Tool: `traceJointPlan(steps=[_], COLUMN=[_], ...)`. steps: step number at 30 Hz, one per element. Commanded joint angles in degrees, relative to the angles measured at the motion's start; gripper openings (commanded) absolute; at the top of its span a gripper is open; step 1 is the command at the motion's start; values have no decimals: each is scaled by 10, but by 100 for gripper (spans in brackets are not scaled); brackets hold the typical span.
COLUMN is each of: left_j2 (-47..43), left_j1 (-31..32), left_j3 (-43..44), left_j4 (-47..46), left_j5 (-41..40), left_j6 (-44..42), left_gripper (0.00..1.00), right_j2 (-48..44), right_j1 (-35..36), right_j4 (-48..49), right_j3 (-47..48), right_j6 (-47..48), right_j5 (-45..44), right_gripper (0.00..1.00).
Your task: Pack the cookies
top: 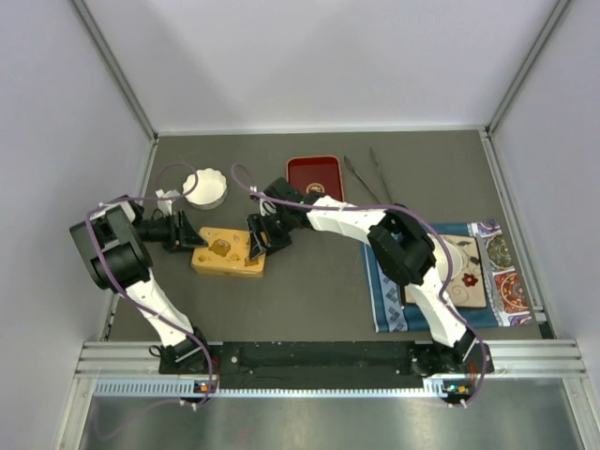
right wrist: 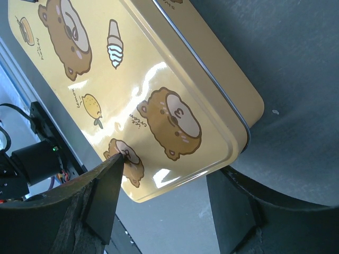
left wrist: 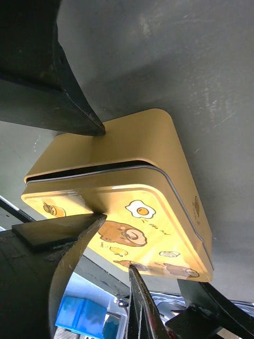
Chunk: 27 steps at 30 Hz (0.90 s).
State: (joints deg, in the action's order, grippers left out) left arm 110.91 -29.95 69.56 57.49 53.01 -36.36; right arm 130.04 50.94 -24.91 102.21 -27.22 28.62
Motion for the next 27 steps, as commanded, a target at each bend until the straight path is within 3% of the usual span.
traceJointPlan(steps=[1,27], left_j2=[23,23], left_j1=[16,5], left_j3=[-21,7], left_j4=[7,97], left_j5=[-41,21], left_j6=[-19,-84], left_gripper=[63,68], right_j2=[1,-7], right_j1=[15,23], right_j4=[90,63], right_j3=[33,61], right_j6=[5,8], right_j5=[22,0], right_gripper=[63,63])
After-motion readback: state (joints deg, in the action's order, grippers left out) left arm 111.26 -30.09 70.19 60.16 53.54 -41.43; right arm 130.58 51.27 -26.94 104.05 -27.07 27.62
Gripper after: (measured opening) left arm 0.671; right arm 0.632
